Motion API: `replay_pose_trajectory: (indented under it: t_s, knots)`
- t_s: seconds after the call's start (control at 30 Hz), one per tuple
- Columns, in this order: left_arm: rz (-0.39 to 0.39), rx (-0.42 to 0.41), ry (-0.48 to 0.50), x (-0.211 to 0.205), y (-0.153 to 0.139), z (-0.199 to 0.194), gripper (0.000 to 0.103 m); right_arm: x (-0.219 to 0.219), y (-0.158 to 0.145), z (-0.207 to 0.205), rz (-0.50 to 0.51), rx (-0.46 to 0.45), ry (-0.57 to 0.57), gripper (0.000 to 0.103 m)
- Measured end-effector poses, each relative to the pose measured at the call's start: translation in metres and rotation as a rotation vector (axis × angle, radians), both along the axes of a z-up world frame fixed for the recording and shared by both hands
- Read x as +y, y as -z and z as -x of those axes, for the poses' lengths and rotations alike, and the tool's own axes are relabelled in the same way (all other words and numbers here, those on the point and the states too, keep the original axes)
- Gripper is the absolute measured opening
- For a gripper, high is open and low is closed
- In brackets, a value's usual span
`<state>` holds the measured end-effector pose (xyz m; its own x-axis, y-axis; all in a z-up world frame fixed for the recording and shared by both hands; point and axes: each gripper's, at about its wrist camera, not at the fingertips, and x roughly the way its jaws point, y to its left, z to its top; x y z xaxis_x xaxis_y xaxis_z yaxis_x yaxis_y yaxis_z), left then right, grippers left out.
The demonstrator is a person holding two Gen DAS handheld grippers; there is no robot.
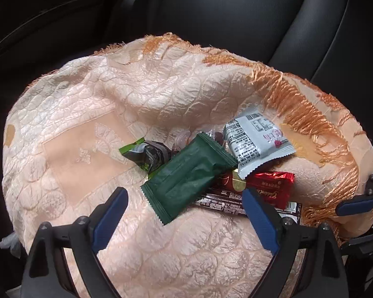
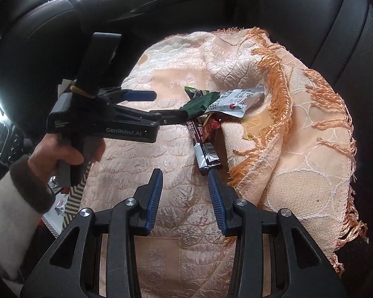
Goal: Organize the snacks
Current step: 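Move both grippers back over the remaining snacks on the blanket, then grasp the dark green packet with the left gripper while the right gripper grasps the white packet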
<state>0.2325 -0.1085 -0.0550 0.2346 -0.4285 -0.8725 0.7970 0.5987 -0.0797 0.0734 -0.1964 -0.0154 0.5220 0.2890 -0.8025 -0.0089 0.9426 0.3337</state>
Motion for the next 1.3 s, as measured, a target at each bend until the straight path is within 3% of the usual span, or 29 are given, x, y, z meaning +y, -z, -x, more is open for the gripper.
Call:
replay_pose_trajectory:
  t_s: [0.23, 0.47, 0.57, 0.63, 0.7, 0.93, 1.17, 1.27, 1.3]
  knots:
    - [0.031, 0.073, 0.121, -0.016, 0.018, -0.012, 0.094, -0.004, 0.003, -0.002, -0.016, 0.014, 0.000, 0.037]
    - [0.055, 0.104, 0.155, -0.020, 0.025, -0.019, 0.091, -0.005, 0.006, -0.006, -0.031, 0.017, -0.007, 0.037]
    - [0.062, 0.108, 0.171, -0.022, 0.024, -0.016, 0.079, -0.003, 0.005, -0.004, -0.026, 0.013, -0.014, 0.037]
    - [0.045, 0.091, 0.169, -0.021, 0.024, -0.014, 0.060, -0.002, 0.005, -0.003, -0.024, 0.009, -0.016, 0.037]
    - [0.010, 0.052, 0.154, -0.022, 0.026, -0.013, 0.048, -0.002, 0.004, -0.002, -0.025, 0.008, -0.014, 0.037]
    - [-0.011, -0.010, 0.124, -0.016, 0.018, -0.002, 0.030, -0.003, -0.006, -0.003, -0.019, -0.011, 0.004, 0.037]
    - [-0.043, -0.073, 0.094, -0.016, 0.017, 0.006, 0.033, -0.019, -0.019, -0.038, 0.004, 0.016, 0.072, 0.037]
    - [-0.048, -0.075, 0.094, -0.014, 0.017, 0.009, 0.056, -0.036, -0.019, -0.051, -0.065, 0.048, 0.141, 0.037]
    - [-0.033, -0.061, 0.099, -0.012, 0.016, 0.007, 0.069, -0.040, -0.019, -0.052, -0.083, 0.053, 0.156, 0.037]
